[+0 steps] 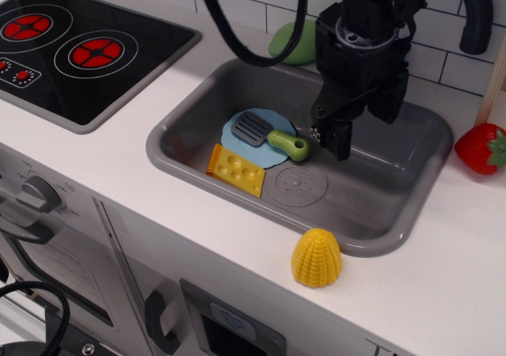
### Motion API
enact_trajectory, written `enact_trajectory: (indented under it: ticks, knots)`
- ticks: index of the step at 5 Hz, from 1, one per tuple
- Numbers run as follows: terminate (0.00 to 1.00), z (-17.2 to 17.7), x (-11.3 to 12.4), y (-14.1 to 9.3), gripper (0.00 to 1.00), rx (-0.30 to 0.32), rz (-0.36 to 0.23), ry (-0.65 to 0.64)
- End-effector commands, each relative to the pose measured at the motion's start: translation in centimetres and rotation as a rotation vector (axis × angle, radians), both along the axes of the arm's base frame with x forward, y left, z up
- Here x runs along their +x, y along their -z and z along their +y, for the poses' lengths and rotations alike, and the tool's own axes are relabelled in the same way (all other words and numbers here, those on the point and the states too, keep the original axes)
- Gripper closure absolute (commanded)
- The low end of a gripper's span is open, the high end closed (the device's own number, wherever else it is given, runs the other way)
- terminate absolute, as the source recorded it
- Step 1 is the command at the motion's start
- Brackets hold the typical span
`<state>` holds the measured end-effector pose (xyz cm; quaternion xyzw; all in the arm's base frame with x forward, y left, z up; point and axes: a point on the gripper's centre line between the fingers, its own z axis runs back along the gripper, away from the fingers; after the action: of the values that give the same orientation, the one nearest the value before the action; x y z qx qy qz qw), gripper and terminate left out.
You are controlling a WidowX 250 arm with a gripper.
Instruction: Take spatula off plate sink
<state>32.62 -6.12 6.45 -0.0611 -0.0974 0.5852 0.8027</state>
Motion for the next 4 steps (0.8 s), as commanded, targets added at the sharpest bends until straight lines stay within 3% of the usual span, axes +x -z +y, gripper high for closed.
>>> enact_trajectory:
  ticks: [1,2,4]
  knots:
    - [0.0,0.0,0.0,0.0,0.0,0.0,0.0,0.0]
    - [0.0,1.4,0.4,0.1,0.0,0.013,-0.065,-0.082]
    - [0.0,4.8,2.0,1.7,0.0,0.053,-0.072,-0.213]
